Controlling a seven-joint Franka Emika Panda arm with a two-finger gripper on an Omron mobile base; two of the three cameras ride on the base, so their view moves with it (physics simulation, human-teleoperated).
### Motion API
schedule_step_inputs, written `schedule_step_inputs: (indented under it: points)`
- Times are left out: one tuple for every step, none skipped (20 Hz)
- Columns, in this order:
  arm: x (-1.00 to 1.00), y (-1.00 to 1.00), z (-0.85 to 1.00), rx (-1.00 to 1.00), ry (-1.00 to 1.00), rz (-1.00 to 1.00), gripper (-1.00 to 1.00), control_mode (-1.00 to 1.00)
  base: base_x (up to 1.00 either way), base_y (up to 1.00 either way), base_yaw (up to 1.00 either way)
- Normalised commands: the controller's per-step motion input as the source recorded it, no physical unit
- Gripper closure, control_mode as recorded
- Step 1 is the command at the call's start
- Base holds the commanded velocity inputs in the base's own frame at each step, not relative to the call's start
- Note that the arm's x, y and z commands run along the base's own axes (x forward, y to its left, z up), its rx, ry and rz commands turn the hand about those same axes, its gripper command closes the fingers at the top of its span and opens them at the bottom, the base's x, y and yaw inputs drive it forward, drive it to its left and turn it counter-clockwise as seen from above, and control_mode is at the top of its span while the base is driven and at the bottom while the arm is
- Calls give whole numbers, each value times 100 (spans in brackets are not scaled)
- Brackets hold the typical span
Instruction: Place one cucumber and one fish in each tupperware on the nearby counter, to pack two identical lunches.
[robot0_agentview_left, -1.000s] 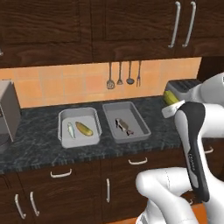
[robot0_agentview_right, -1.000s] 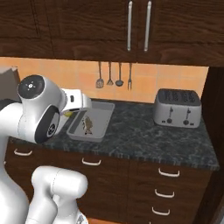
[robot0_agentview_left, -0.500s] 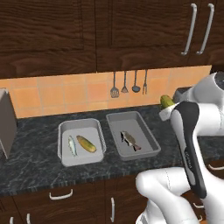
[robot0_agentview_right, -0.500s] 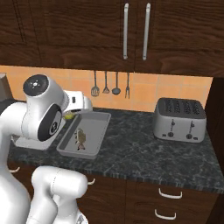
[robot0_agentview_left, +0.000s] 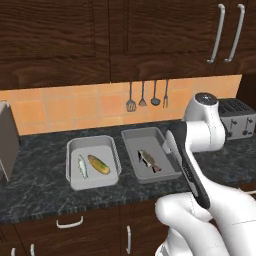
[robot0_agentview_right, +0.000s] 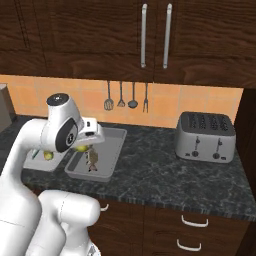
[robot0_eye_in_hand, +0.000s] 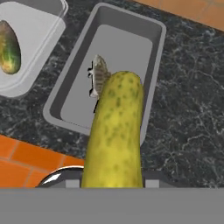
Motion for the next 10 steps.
schedule_step_inputs:
  points:
    - [49, 0, -32, 0, 0, 4, 100, -100, 0, 0, 0]
    - [46, 0, -24, 0, 0, 3, 100, -100, 0, 0, 0]
    - [42, 0, -20, 0, 0, 2, 100, -100, 0, 0, 0]
    - [47, 0, -21, 0, 0, 1, 100, -100, 0, 0, 0]
    - [54, 0, -27, 0, 0, 1, 100, -100, 0, 0, 0]
    - [58, 0, -31, 0, 0, 1, 100, -100, 0, 0, 0]
    - [55, 0, -34, 0, 0, 2, 100, -100, 0, 0, 0]
    - [52, 0, -38, 0, 0, 2, 100, -100, 0, 0, 0]
    - [53, 0, -39, 0, 0, 2, 100, -100, 0, 0, 0]
    - [58, 0, -38, 0, 0, 2, 100, -100, 0, 0, 0]
